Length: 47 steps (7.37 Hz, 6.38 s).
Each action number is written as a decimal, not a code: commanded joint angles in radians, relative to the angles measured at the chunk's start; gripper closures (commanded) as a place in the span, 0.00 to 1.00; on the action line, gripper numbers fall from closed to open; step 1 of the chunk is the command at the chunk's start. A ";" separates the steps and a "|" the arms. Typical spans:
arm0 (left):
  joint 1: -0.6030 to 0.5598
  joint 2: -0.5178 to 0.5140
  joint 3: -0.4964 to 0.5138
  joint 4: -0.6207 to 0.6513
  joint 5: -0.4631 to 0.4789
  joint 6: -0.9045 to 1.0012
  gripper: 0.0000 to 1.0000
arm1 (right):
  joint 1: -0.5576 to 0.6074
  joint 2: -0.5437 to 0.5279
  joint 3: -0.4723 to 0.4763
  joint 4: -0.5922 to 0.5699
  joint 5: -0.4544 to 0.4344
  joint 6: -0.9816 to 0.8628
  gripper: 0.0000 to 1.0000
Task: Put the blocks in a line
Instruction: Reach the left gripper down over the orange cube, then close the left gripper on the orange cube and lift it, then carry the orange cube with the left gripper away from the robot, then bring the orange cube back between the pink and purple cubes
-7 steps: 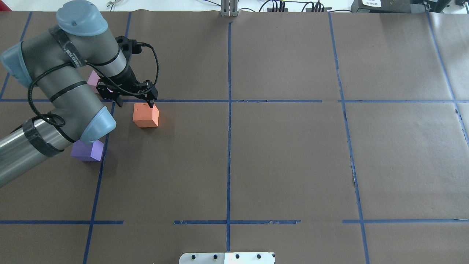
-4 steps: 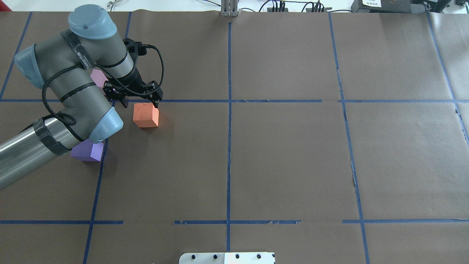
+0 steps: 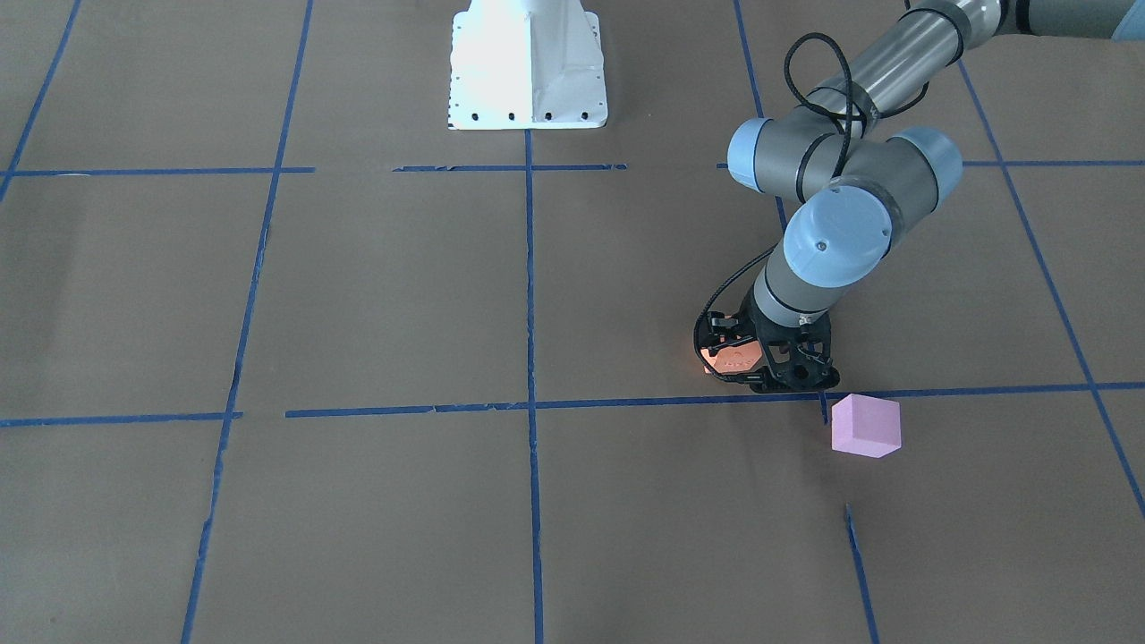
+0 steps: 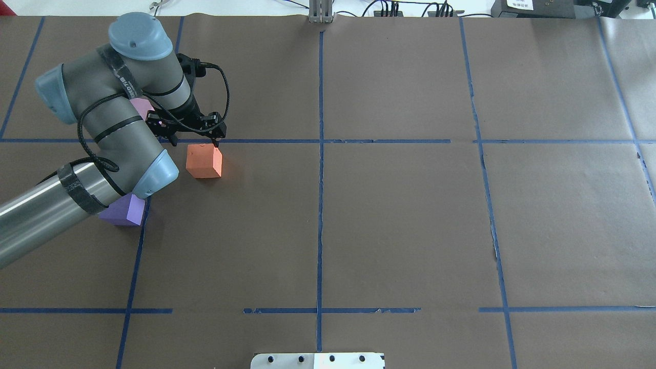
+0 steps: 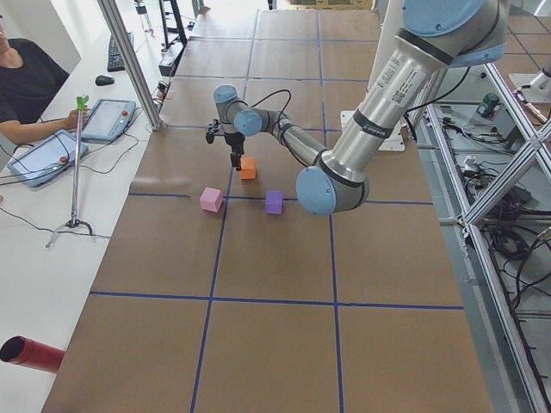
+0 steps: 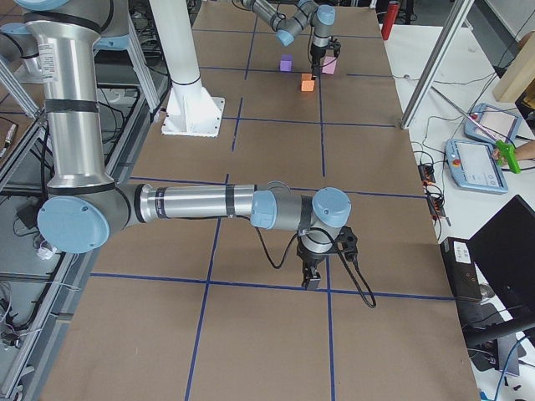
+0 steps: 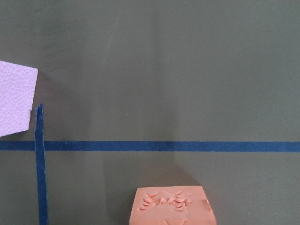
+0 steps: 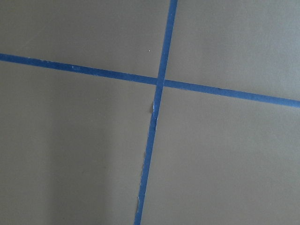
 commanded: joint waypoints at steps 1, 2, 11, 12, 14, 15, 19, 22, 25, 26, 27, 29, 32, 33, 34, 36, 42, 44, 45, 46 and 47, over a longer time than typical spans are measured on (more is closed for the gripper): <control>0.004 0.002 0.001 -0.003 -0.001 -0.004 0.00 | 0.000 0.000 0.000 0.000 0.000 0.000 0.00; 0.004 0.002 0.001 -0.016 -0.001 -0.011 0.00 | 0.000 0.000 -0.001 0.000 0.000 0.000 0.00; 0.053 0.031 0.016 -0.094 -0.001 -0.061 0.00 | 0.000 0.000 -0.001 0.000 0.000 0.000 0.00; 0.053 0.030 0.019 -0.094 -0.001 -0.058 0.02 | 0.000 0.000 -0.001 0.000 0.000 -0.001 0.00; 0.053 0.031 0.021 -0.095 -0.001 -0.058 0.21 | 0.000 0.000 -0.001 0.000 0.000 -0.001 0.00; 0.053 0.031 0.022 -0.095 -0.001 -0.057 0.46 | 0.000 0.000 -0.001 0.000 0.000 0.000 0.00; -0.020 0.042 -0.058 -0.024 -0.002 -0.020 0.93 | 0.000 0.000 -0.001 0.000 0.000 -0.001 0.00; -0.097 0.069 -0.383 0.334 -0.002 0.116 0.93 | 0.000 0.000 0.000 0.000 0.000 -0.001 0.00; -0.235 0.109 -0.458 0.455 -0.004 0.315 0.92 | 0.000 0.000 -0.001 0.000 0.000 -0.001 0.00; -0.310 0.169 -0.462 0.452 -0.008 0.442 0.91 | 0.000 0.000 -0.001 0.000 0.000 0.000 0.00; -0.346 0.209 -0.462 0.451 -0.014 0.516 0.91 | 0.000 0.000 -0.001 0.000 0.000 -0.001 0.00; -0.380 0.261 -0.461 0.434 -0.017 0.546 0.91 | 0.002 0.000 -0.001 0.000 0.000 0.000 0.00; -0.364 0.271 -0.348 0.283 -0.120 0.430 0.91 | 0.000 0.000 -0.001 0.000 0.000 0.000 0.00; -0.340 0.271 -0.323 0.233 -0.120 0.387 0.91 | 0.000 0.000 -0.001 0.000 0.000 0.000 0.00; -0.297 0.271 -0.297 0.202 -0.120 0.368 0.91 | 0.000 0.000 -0.001 0.000 0.000 0.000 0.00; -0.254 0.271 -0.224 0.079 -0.119 0.300 0.91 | 0.000 0.000 -0.001 0.000 0.000 -0.001 0.00; -0.148 0.274 -0.119 -0.058 -0.096 0.281 0.91 | 0.000 0.000 -0.001 0.000 0.000 -0.001 0.00; -0.148 0.274 -0.090 -0.086 -0.096 0.281 0.91 | 0.000 0.000 -0.001 0.000 0.000 -0.001 0.00; -0.146 0.271 -0.075 -0.098 -0.096 0.279 0.91 | 0.000 0.000 -0.001 0.000 0.000 -0.001 0.00; -0.146 0.271 -0.068 -0.106 -0.096 0.278 0.91 | 0.000 0.000 -0.001 0.000 0.000 0.000 0.00; -0.146 0.267 -0.062 -0.108 -0.096 0.278 0.91 | 0.000 0.000 -0.001 0.000 0.000 0.000 0.00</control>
